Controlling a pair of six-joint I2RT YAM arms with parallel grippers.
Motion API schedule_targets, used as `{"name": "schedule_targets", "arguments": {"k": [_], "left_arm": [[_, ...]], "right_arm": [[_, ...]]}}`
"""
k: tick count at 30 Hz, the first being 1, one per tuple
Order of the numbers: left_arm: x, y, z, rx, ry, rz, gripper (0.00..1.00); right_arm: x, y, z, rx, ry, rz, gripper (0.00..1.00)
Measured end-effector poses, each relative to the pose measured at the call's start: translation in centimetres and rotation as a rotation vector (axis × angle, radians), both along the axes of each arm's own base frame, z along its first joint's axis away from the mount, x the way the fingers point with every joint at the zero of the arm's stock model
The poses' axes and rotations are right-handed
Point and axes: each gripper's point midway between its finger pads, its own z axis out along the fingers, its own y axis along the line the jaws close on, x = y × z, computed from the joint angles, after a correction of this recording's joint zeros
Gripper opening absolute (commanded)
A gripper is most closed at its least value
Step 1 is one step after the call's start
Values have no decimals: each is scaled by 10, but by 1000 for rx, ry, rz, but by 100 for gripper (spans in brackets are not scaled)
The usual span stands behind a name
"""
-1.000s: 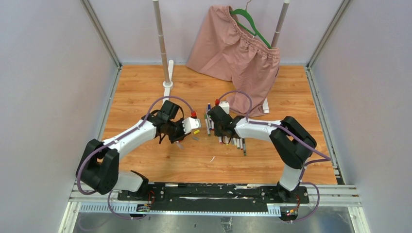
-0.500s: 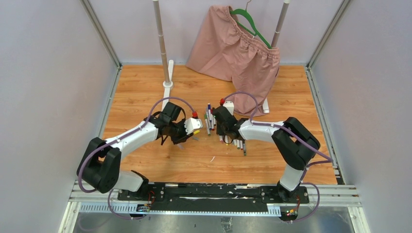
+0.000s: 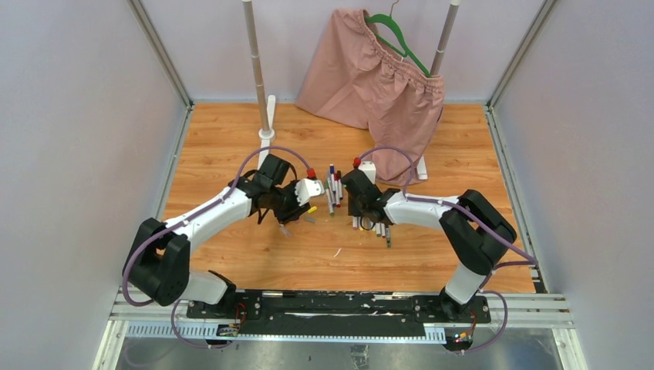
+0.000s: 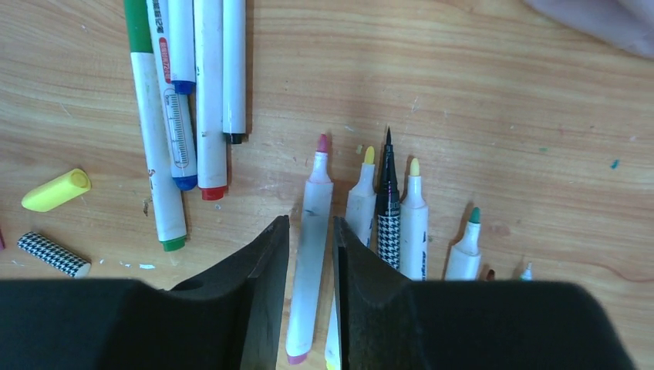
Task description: Open the pen caps
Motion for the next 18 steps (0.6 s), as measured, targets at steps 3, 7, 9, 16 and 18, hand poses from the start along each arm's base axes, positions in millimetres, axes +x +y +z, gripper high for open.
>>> {"name": "schedule_targets", "arguments": {"k": [3, 7, 9, 16, 18], "left_arm": [[7, -6, 17, -24, -9, 14, 45], [16, -11, 40, -56, -14, 36, 45], [21, -9, 49, -68, -14, 58, 45], [34, 10, 73, -91, -6, 148, 48], [34, 15, 78, -92, -6, 166, 51]], "right_arm": [[1, -2, 7, -5, -16, 3, 35], [2, -3, 22, 5, -45, 12, 30], [2, -2, 28, 15, -56, 15, 27], [5, 12, 39, 56, -44, 55, 40], [13, 23, 44, 68, -38, 68, 38]]}}
